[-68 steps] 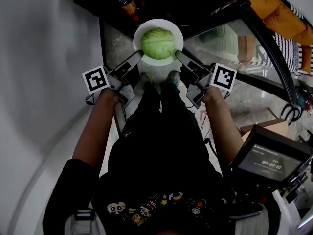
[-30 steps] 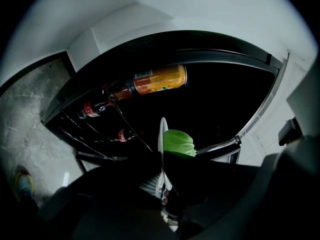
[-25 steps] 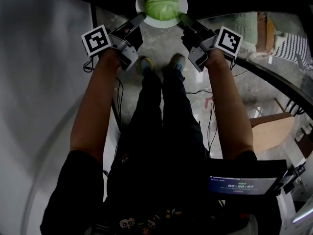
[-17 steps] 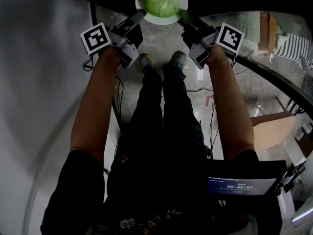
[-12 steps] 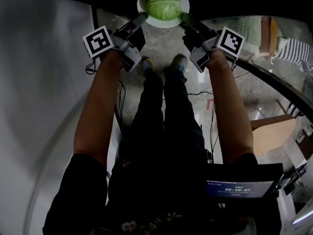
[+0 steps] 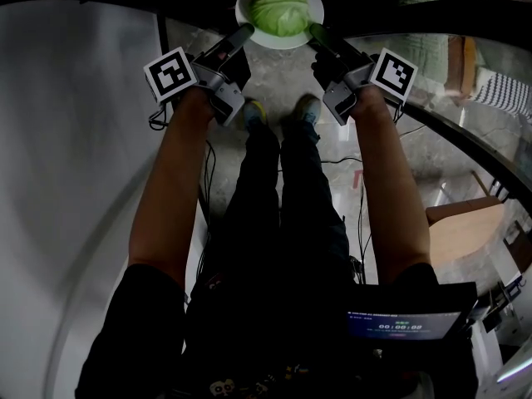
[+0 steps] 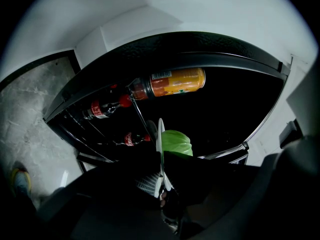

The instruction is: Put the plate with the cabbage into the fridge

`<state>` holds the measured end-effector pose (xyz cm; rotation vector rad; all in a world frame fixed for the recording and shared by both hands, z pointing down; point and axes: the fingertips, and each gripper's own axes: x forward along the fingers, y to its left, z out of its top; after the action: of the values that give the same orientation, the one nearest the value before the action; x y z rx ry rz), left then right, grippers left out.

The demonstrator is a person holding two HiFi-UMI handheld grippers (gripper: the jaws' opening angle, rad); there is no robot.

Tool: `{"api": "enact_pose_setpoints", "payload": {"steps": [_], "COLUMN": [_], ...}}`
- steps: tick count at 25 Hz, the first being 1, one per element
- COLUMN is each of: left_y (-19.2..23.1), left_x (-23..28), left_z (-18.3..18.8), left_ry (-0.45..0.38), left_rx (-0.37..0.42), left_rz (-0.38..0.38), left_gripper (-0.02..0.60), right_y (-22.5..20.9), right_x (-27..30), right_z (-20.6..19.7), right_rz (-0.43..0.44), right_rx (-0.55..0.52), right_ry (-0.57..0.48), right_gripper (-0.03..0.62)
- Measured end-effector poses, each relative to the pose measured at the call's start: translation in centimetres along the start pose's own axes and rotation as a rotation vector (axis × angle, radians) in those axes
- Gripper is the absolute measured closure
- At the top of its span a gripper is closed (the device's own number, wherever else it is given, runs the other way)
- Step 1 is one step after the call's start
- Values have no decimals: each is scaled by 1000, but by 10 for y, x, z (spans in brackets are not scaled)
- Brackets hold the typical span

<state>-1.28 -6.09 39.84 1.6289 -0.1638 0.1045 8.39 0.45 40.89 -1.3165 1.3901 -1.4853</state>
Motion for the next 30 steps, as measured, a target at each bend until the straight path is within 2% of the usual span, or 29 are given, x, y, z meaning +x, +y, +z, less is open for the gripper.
{"api": "enact_pose_setpoints", "payload": {"steps": [11, 19, 30], "left_y": [0, -1, -2], "left_x": [0, 1, -22], "left_z": [-1, -1, -1], "left_ry": [-23, -27, -98], "left_rx": [-6, 48, 126], "left_rz": [5, 13, -1], "left_gripper": [566, 566, 565], "right_y": [1, 0, -3], "right_x": [-1, -2, -4], "right_z": [3, 5, 7], "right_rz": [8, 6, 7], "right_rx": [26, 28, 61], "right_ry": [-25, -56, -95], "right_gripper": [579, 579, 579]}}
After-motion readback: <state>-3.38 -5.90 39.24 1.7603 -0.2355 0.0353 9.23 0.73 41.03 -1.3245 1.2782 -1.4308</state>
